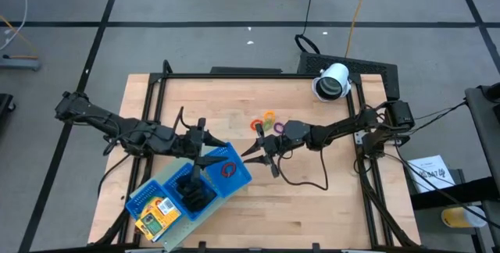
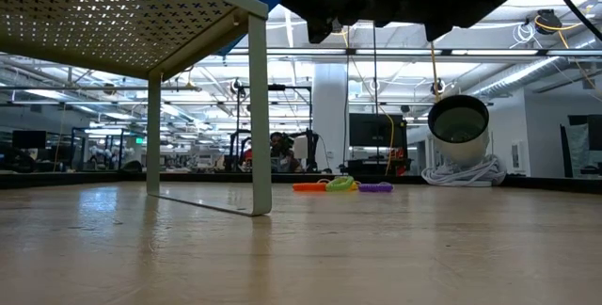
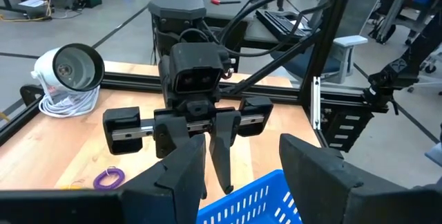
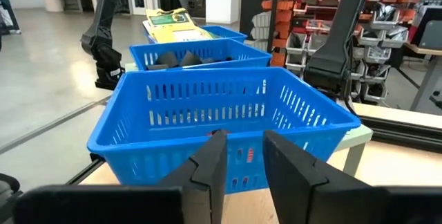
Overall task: Pick & Place Office Desk Supplies
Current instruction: Put the orange spring rubber band into the top blue basket on the shelf
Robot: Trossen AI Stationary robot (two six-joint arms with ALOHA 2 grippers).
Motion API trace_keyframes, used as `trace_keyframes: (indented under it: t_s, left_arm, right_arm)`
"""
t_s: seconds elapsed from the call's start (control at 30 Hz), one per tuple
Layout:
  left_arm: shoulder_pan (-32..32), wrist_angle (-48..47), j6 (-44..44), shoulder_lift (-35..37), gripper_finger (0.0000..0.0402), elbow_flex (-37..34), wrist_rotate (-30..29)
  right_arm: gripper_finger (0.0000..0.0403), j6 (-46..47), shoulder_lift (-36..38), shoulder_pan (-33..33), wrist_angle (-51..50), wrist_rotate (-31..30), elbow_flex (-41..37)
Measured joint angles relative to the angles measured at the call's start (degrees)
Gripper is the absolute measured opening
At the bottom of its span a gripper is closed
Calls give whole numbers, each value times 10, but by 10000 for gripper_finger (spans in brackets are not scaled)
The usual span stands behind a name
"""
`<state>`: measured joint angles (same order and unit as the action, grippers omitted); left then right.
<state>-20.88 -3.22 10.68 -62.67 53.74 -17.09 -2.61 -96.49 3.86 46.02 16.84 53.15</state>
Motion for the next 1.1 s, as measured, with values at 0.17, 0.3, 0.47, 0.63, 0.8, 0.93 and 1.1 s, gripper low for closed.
trace_keyframes:
  t_s: [0.17, 0.3, 0.47, 0.63, 0.8, 0.93, 1.1]
  left_arm:
    - [0, 0, 0, 0, 196, 0, 0]
    - [0, 0, 0, 0, 196, 0, 0]
    - [0, 0, 0, 0, 195, 0, 0]
    - [0, 0, -3, 0, 196, 0, -10]
    - [0, 0, -3, 0, 195, 0, -24]
    - [0, -1, -2, 0, 195, 0, -24]
    - [0, -1, -5, 0, 196, 0, -24]
  right_arm:
    - [81, -12, 0, -5, 0, 0, 0]
    - [82, -11, 0, -10, -5, 0, 0]
    - [78, -13, 0, -9, -17, -1, 0]
    - [74, -11, -24, -9, 10, 0, 0]
    - [73, -8, -59, -7, 24, 0, 21]
    - [73, -10, -58, -7, 28, 0, 31]
    - [73, -14, -58, -8, 11, -1, 36]
